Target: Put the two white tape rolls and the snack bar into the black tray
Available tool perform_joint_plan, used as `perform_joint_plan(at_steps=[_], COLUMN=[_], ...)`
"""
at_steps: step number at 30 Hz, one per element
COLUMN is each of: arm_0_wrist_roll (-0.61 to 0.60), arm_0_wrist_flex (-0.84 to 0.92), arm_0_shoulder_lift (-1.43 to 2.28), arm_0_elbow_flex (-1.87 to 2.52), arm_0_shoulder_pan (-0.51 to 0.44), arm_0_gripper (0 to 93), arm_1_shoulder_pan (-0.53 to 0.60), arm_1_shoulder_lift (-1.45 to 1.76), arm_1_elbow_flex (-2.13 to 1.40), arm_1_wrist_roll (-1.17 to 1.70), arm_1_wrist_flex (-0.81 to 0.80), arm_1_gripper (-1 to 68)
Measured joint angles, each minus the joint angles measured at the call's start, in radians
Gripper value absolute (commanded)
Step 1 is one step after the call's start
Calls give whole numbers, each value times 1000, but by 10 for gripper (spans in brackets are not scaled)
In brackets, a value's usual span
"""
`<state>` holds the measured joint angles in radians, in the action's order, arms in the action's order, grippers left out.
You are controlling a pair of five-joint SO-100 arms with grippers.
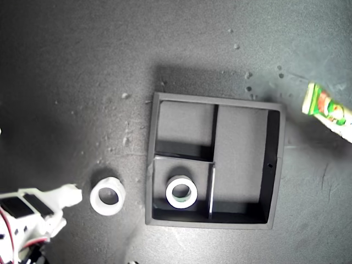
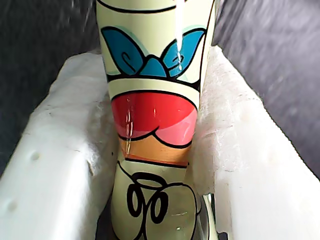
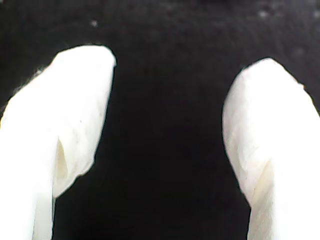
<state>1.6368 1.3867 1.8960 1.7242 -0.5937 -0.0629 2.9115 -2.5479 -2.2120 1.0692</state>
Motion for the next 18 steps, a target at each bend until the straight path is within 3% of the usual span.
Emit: perform_joint_plan(at_steps=[11, 18], arm_0_wrist_roll=[-29, -29], arm_0_wrist_flex=[-49, -95], arm_0_shoulder_lift=[-130, -265], arm_0_elbow_flex=[-35, -118], arm_0_shoulder_pan=[25, 0], arm_0_gripper=[181, 181], arm_1_shoulder_pan=[28, 109], arm_1_shoulder_lift=[-210, -581], arm_1_elbow_flex=[365, 632], arm_1_wrist_roll=[3, 3], arm_1_wrist_flex=[81, 57], arm_1_gripper=[-6, -6])
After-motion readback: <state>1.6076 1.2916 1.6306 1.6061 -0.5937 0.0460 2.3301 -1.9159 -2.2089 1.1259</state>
